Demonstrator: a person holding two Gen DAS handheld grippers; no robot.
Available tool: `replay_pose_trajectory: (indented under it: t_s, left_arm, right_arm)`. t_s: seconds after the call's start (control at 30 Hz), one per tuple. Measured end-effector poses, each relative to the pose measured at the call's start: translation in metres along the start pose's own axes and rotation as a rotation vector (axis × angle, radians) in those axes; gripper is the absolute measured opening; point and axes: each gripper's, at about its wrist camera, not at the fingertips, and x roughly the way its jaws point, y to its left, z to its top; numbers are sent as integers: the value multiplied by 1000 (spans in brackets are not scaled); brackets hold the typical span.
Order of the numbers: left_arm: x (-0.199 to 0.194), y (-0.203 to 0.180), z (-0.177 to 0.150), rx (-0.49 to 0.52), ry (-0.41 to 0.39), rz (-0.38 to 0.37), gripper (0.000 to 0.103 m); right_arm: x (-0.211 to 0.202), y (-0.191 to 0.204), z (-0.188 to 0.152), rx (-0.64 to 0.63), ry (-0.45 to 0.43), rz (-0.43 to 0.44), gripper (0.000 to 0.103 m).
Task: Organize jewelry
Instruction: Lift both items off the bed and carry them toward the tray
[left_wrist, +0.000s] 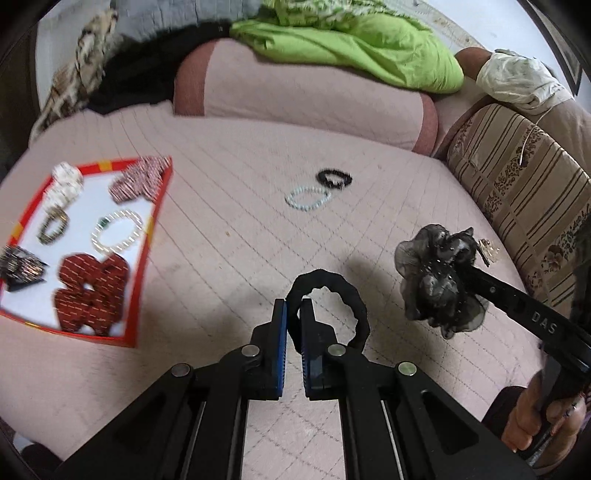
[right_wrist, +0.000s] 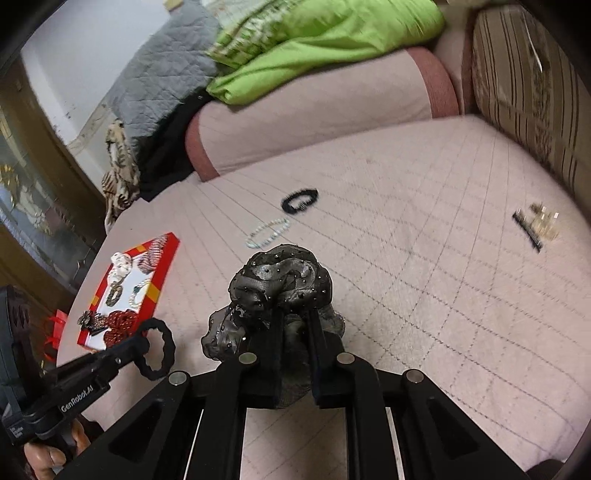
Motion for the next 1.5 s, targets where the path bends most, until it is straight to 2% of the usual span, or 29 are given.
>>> replay_pose_trajectory:
  t_s: [0.2,0.5,1.03,1.5]
  left_arm:
    - [-25,1,2,25,-52,66,6]
    - [-45,12,-4,4,-77,108,6]
    - [-64,31,-2,-33,-118,149,6]
    - [-62,66,-4,-91,-119,190,6]
  right_arm:
    - [-27,33,-5,-93,-47,9,13]
    - [-48,63,-16,-174,-75,16,13]
    - [-60,94,-24,-228,-86,26,13]
    - [-47,122,-26,-264,-35,66,13]
